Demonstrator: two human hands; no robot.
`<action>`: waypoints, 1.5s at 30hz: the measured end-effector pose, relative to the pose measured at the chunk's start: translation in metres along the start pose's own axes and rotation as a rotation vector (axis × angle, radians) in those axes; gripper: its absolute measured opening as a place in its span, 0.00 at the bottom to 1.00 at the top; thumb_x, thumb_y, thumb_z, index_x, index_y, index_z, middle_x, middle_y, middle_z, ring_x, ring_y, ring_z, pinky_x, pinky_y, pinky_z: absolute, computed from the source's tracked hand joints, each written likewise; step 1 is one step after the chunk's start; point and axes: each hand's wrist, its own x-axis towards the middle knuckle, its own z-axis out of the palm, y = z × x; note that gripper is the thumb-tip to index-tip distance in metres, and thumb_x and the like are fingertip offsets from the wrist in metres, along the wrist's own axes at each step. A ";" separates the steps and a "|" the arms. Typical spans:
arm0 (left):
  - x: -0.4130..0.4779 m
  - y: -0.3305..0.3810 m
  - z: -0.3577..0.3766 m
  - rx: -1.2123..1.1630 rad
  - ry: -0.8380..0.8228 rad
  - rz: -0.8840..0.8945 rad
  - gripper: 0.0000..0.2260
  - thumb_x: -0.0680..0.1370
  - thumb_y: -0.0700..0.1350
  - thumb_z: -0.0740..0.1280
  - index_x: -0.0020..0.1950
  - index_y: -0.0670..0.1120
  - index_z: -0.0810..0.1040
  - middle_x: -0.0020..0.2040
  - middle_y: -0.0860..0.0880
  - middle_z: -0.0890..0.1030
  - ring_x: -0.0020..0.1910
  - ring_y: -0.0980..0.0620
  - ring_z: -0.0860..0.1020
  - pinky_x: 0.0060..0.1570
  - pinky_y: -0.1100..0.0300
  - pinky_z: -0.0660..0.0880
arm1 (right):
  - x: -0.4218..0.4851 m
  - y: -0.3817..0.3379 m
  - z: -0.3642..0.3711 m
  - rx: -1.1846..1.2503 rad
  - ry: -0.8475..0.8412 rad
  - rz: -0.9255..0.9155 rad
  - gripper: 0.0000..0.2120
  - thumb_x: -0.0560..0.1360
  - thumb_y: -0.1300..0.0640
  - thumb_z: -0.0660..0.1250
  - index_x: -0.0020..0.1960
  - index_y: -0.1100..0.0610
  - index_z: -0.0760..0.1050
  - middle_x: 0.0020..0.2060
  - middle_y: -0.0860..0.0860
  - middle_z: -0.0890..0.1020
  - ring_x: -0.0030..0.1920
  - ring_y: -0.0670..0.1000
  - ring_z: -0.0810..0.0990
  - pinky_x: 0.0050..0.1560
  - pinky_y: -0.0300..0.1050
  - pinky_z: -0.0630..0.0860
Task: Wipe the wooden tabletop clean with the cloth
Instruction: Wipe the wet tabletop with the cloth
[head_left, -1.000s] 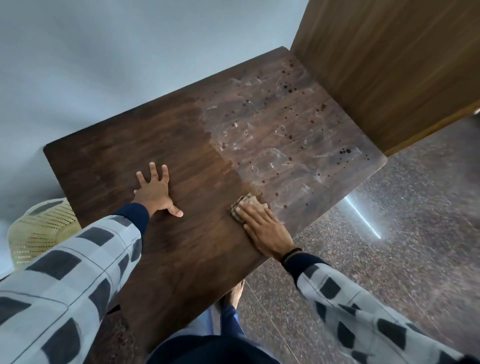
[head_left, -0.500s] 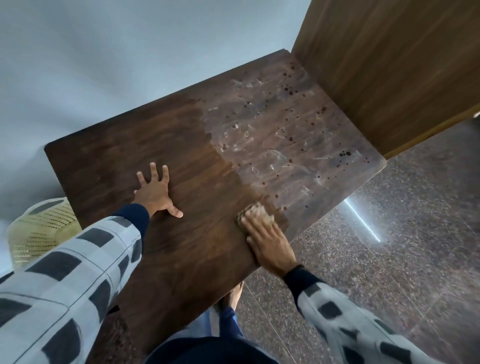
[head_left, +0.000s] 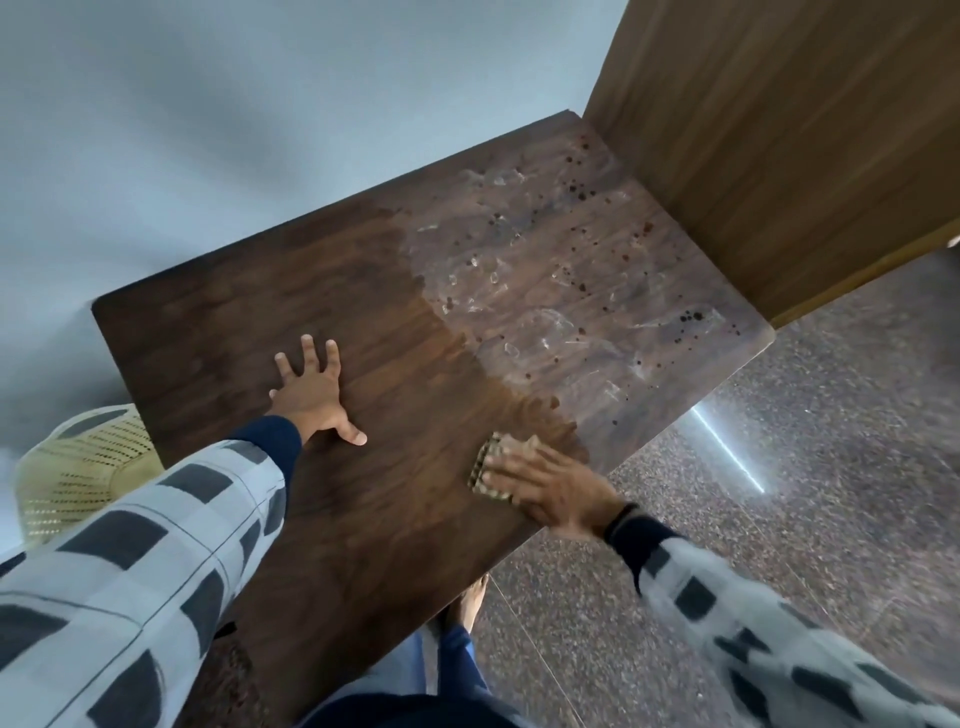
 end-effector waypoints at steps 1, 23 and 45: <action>0.002 0.000 0.000 0.002 -0.001 -0.001 0.70 0.60 0.56 0.84 0.79 0.53 0.29 0.76 0.48 0.23 0.76 0.33 0.31 0.72 0.30 0.52 | 0.015 0.016 -0.009 0.006 -0.013 0.063 0.29 0.87 0.50 0.52 0.83 0.45 0.42 0.82 0.48 0.47 0.82 0.52 0.44 0.81 0.61 0.45; 0.002 -0.002 0.002 -0.020 0.026 0.013 0.70 0.60 0.56 0.84 0.79 0.53 0.30 0.76 0.48 0.24 0.76 0.34 0.31 0.73 0.31 0.52 | 0.097 0.039 -0.037 0.098 -0.049 -0.013 0.26 0.88 0.48 0.48 0.83 0.44 0.42 0.82 0.45 0.47 0.82 0.49 0.41 0.81 0.55 0.37; 0.004 0.000 0.000 -0.020 -0.014 0.023 0.69 0.62 0.56 0.83 0.78 0.50 0.27 0.75 0.46 0.22 0.75 0.33 0.29 0.74 0.31 0.51 | 0.164 0.057 -0.052 0.265 0.054 0.058 0.25 0.87 0.50 0.48 0.83 0.46 0.49 0.82 0.43 0.49 0.82 0.45 0.43 0.81 0.50 0.40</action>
